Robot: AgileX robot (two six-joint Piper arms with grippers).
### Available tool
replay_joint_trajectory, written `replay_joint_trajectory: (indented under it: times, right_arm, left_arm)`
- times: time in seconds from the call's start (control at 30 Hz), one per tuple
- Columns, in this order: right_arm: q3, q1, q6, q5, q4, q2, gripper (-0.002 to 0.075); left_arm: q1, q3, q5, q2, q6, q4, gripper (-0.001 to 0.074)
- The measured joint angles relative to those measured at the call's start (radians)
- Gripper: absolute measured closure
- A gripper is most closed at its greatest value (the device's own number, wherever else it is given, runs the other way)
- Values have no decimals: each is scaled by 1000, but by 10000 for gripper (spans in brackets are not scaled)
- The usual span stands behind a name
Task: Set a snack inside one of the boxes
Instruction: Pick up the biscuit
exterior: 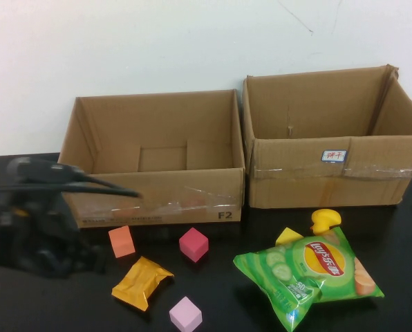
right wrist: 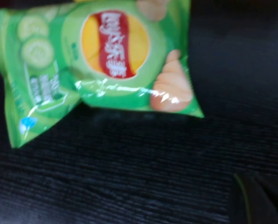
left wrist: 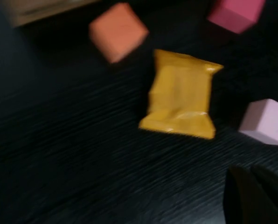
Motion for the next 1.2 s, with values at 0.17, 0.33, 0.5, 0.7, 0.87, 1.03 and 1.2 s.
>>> replay_joint_trajectory:
  times: [0.17, 0.33, 0.5, 0.7, 0.87, 1.03, 1.2]
  right_arm:
    - [0, 18, -9, -11, 2, 25, 726]
    - [0, 20, -28, -36, -1, 25, 712]
    - [0, 20, -44, -42, -1, 25, 700]
    - [0, 20, -52, -42, -1, 25, 697]
    - [0, 20, -54, -42, -1, 25, 697]
    - [0, 20, -55, -41, -1, 25, 697]
    - [0, 20, -57, -39, 2, 25, 697]
  left_arm:
    - [-136, -33, -107, 145, 2, 63, 731]
    - [-214, -38, -175, 292, 2, 173, 566]
    - [-238, -42, -291, 426, -38, 254, 237]
    - [-238, -110, -322, 554, -170, 263, 127]
    - [-238, -191, -283, 648, -190, 267, 126]
    - [-238, -253, -216, 692, -196, 276, 186]
    - [-238, -315, -100, 705, -218, 278, 411]
